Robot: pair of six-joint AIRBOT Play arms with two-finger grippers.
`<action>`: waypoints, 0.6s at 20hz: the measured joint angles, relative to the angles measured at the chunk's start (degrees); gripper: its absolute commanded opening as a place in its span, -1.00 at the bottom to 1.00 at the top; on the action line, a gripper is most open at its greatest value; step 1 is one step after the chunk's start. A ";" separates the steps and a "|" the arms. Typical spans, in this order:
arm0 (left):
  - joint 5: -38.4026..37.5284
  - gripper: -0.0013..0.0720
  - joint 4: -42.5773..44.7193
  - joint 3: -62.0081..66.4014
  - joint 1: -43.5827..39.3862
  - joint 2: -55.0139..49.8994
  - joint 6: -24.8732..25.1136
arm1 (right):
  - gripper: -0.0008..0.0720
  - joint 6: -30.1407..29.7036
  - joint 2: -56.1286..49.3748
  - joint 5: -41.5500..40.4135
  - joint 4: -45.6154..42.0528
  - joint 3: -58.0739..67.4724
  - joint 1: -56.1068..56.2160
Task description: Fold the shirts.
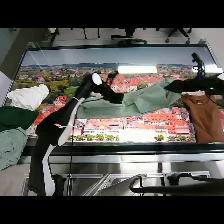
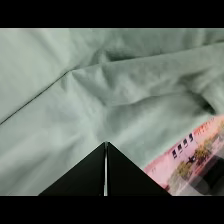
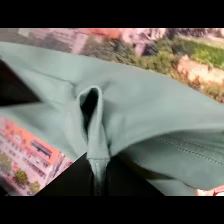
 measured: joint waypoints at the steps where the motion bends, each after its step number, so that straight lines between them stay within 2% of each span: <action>1: 2.25 -0.92 -0.07 0.00 -1.62 -1.09 -0.52 | -0.93 0.39 1.60 1.46 0.22 0.70 0.00; 4: 8.48 -0.92 -1.29 0.00 -5.11 -3.30 -2.01 | -0.93 0.83 4.92 4.11 0.96 1.90 0.02; 8: 14.45 -0.92 -10.73 0.00 -6.05 -3.85 -1.81 | -0.93 1.16 6.10 5.66 1.01 2.38 0.02; 12: 11.61 -0.92 -19.08 0.07 -1.38 0.33 1.22 | -0.93 1.77 4.74 6.32 0.98 2.54 0.02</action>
